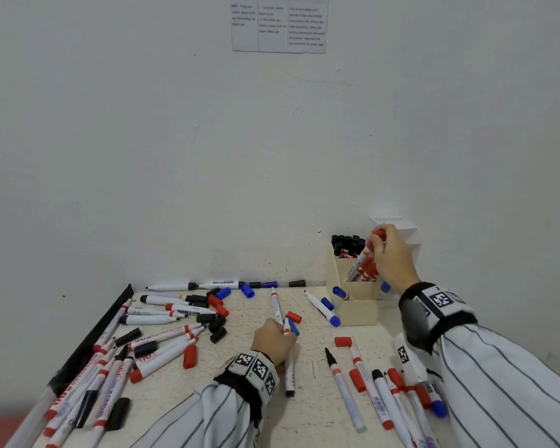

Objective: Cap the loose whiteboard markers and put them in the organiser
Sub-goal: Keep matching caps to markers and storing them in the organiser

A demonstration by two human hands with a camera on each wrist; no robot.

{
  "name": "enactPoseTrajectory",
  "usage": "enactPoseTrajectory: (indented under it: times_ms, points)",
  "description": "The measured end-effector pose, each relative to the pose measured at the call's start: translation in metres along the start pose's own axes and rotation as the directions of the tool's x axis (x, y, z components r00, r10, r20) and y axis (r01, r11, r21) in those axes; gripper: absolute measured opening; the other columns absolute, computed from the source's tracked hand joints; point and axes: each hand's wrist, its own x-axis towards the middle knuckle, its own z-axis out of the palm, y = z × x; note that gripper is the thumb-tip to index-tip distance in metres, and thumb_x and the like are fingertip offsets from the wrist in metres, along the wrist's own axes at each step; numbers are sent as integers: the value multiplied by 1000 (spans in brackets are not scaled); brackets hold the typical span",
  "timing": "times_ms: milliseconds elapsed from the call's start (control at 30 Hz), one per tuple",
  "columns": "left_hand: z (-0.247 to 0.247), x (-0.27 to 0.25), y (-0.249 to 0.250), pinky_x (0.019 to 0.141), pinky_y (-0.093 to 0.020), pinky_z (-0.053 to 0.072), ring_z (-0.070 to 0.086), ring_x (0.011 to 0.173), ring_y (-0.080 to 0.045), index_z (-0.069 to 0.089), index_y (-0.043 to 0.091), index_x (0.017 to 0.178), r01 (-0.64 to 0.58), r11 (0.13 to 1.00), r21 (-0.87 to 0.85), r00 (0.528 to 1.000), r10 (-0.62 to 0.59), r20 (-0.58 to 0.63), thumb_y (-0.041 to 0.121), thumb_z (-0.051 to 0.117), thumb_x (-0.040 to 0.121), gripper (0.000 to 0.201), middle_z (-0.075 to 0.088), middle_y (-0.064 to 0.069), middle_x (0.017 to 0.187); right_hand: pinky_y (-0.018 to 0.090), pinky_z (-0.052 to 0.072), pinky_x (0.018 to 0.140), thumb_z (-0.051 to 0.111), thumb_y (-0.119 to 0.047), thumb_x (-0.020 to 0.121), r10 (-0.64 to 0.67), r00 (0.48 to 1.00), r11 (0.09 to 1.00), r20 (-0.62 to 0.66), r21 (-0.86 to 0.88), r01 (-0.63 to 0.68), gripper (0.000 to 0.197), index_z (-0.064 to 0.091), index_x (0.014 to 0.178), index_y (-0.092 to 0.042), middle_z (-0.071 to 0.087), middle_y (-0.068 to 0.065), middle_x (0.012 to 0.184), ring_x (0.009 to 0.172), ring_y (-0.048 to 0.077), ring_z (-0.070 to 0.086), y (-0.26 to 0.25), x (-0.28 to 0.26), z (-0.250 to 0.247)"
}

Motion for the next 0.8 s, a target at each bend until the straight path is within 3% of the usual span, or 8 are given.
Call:
enactPoseTrajectory:
  times_ms: [67,133,200,300,400,500,567,800]
  points:
    - [-7,2,-3,71,-25,49,54,83,-14,48,18,90,5,1000,-28,1000,-6,-8,25,57,89,12,55,-1,96,15,38,60,38,-15,100,-1,998,998,67,-61,5,13,49,104,-10,53,-1,84,75,10,49,3,1,5]
    - [-13,1,-5,64,-22,48,57,86,-15,50,18,94,9,998,-55,1000,-9,-2,26,55,91,10,57,-4,102,18,39,68,43,-11,98,1,994,989,106,-149,15,17,55,108,-5,56,8,97,82,14,50,8,1,11]
    - [-19,0,-7,66,-24,51,60,93,-18,52,19,98,7,997,-70,1000,-6,7,26,54,91,10,59,-7,110,21,39,74,48,-6,95,-3,995,985,97,-170,19,19,54,112,-3,55,10,102,87,16,51,11,1,17]
    - [-26,-3,-10,82,-33,55,63,97,-22,55,18,105,11,996,-91,1000,-9,21,24,53,91,16,59,-8,113,17,41,65,52,0,91,-11,997,988,82,-151,23,13,52,104,-5,58,10,93,81,19,58,11,-4,23]
    - [-32,-3,-13,86,-35,55,64,96,-21,55,16,115,16,995,-98,1000,-14,20,23,52,92,24,60,-8,113,10,40,60,50,2,91,-16,992,973,125,-226,45,9,57,96,-1,59,8,85,71,14,57,8,-9,26]
    - [-38,-4,-14,84,-33,55,64,96,-20,54,16,116,16,994,-104,1000,-14,19,23,51,93,24,61,-8,114,27,51,80,47,-2,94,26,987,956,157,-293,22,15,62,94,-4,61,3,82,81,19,61,10,-9,29]
    - [-41,-4,-16,82,-31,55,63,97,-21,54,15,118,7,995,-99,1000,-7,5,22,49,94,26,60,-9,115,34,50,89,47,-4,94,93,980,933,174,-358,-25,17,64,98,-6,62,3,87,93,21,61,10,-10,30]
    - [-43,-7,-20,94,-39,51,61,104,-22,49,16,124,19,994,-105,1000,-19,1,26,47,95,31,58,-9,121,34,50,87,47,-5,91,128,968,908,218,-419,-26,20,66,96,-4,61,8,100,94,21,56,8,-10,31]
